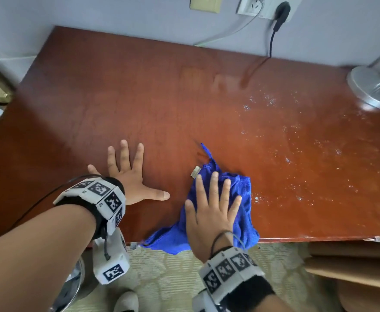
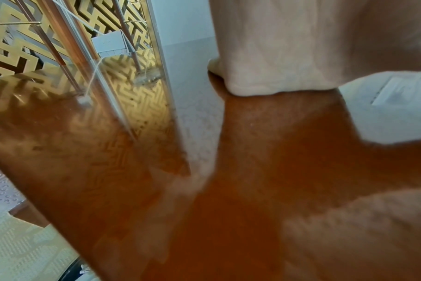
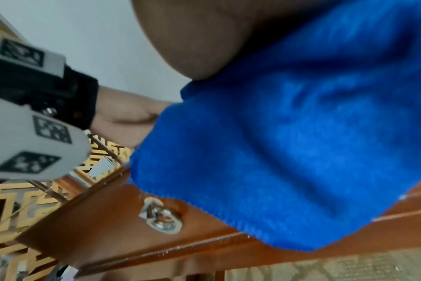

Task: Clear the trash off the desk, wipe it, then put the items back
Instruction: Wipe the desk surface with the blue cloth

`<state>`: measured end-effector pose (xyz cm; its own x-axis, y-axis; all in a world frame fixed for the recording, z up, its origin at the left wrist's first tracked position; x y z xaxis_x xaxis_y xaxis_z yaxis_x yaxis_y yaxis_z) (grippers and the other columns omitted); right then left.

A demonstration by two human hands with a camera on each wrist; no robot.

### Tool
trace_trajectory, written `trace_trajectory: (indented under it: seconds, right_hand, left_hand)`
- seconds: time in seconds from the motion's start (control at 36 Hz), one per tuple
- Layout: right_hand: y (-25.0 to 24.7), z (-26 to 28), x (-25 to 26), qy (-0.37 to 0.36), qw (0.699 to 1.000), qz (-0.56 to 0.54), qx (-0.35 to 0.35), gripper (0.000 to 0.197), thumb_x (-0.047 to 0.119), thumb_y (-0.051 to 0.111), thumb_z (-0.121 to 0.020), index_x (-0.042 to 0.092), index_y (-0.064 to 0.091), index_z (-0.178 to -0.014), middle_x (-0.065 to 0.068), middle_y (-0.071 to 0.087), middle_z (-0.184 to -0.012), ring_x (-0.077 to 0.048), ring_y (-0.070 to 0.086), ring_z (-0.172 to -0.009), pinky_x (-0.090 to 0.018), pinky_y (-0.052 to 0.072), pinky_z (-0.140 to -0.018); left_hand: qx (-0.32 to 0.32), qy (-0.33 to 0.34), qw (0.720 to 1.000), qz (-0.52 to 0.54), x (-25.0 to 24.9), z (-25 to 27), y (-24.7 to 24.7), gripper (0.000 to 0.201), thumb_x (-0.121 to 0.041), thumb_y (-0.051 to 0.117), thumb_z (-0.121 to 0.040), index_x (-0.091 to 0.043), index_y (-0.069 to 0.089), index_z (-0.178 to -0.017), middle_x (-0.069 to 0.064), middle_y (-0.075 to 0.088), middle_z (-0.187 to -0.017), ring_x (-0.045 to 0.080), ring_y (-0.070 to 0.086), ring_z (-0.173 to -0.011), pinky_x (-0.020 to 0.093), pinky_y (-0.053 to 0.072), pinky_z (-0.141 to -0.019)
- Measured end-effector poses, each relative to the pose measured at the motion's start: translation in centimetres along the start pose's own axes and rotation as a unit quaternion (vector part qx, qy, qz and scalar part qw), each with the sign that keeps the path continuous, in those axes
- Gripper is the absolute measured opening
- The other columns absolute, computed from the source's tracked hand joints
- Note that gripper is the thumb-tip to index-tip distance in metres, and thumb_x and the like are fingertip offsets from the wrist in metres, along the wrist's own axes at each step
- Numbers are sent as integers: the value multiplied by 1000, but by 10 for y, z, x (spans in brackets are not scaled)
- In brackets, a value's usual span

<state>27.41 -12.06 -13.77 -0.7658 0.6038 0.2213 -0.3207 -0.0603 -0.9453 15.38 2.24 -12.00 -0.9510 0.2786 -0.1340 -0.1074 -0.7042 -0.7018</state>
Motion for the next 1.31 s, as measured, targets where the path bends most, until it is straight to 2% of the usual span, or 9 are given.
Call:
trace_trajectory:
  seconds: [0.06, 0.11, 0.25, 0.33, 0.61, 0.81, 0.92, 1.11, 1.31]
  right_hand:
    - [4, -3, 8, 19, 999, -9, -29, 63, 50, 21, -87, 30, 32, -146, -3, 25, -156, -28, 10, -142, -55, 1, -110]
    - [5, -3, 9, 10, 999, 4, -50, 57, 47, 30, -89, 28, 41, -141, -4, 36, -151, -30, 21, -139, -58, 11, -107]
    - [3, 0, -5, -53, 997, 38, -30, 57, 48, 26, -92, 30, 29, -146, -3, 27, -155, -29, 16, -142, -55, 7, -109]
    - [1, -2, -17, -99, 994, 42, 16, 60, 52, 11, -92, 37, 9, -149, 5, 3, -160, -22, -3, -146, -51, -9, -113]
    - [-19, -16, -58, -241, 965, 74, 71, 61, 62, -4, -91, 39, -9, -147, 14, -15, -157, -14, -20, -144, -45, -11, -115]
    - [-23, -1, -41, -41, 998, 7, 54, 73, 59, -14, -72, 41, -16, -143, 11, -38, -144, -22, -28, -141, -47, -16, -113]
    - [-9, -2, -34, -25, 997, -13, 70, 65, 62, -14, -68, 50, -29, -131, 13, -48, -137, -25, -39, -135, -52, -24, -108]
    - [-15, -8, -55, -168, 982, 61, 62, 55, 63, -10, -88, 52, -13, -142, 8, -24, -155, -26, -25, -142, -52, -21, -109]
    - [-31, -27, -89, -372, 913, 106, 132, 50, 63, 3, -93, 56, 2, -143, 14, -20, -156, -21, -27, -142, -49, -18, -112]
  left_hand:
    - [0, -1, 1000, -2, 0, 0, 0, 137, -87, 58, -54, -36, -36, -139, -2, -52, -141, 28, -42, -134, 68, -11, -106]
    - [1, -1, 1000, -2, 0, 0, 0, 136, -87, 58, -55, -36, -37, -139, -2, -52, -141, 28, -42, -134, 68, -11, -106]
    - [1, -2, 1000, 1, 1, -1, 1, 138, -87, 59, -53, -37, -38, -137, -3, -53, -139, 27, -43, -133, 68, -12, -106]
    - [5, -3, 1000, 2, 1, -1, 0, 138, -87, 59, -52, -38, -39, -137, -3, -54, -139, 27, -43, -133, 68, -13, -107]
    - [14, 1, 1000, -1, 2, 0, -1, 136, -88, 57, -54, -37, -39, -137, -2, -53, -139, 28, -42, -134, 67, -12, -107]
    - [17, 1, 1000, 0, 1, 0, 0, 137, -89, 56, -53, -38, -40, -135, -3, -55, -138, 27, -43, -133, 68, -13, -107]
    - [12, -2, 1000, -2, 2, 0, 0, 137, -88, 57, -53, -38, -39, -136, -3, -55, -138, 27, -43, -133, 67, -13, -106]
    - [10, -2, 1000, 0, 0, 0, 0, 137, -87, 59, -54, -39, -37, -138, -3, -53, -140, 27, -42, -134, 67, -12, -106]
    - [19, -2, 1000, -1, 2, 0, -1, 137, -88, 59, -52, -39, -38, -137, -3, -53, -140, 27, -42, -134, 67, -12, -106]
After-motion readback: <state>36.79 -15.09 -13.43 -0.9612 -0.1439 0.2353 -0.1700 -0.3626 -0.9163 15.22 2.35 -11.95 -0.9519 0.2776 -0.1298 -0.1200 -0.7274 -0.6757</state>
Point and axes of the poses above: each hand's wrist, its own z-axis away from the middle knuckle, its own y-axis out of the palm, x = y × z, the point moved 4 cm from there along -z, towards the middle knuckle
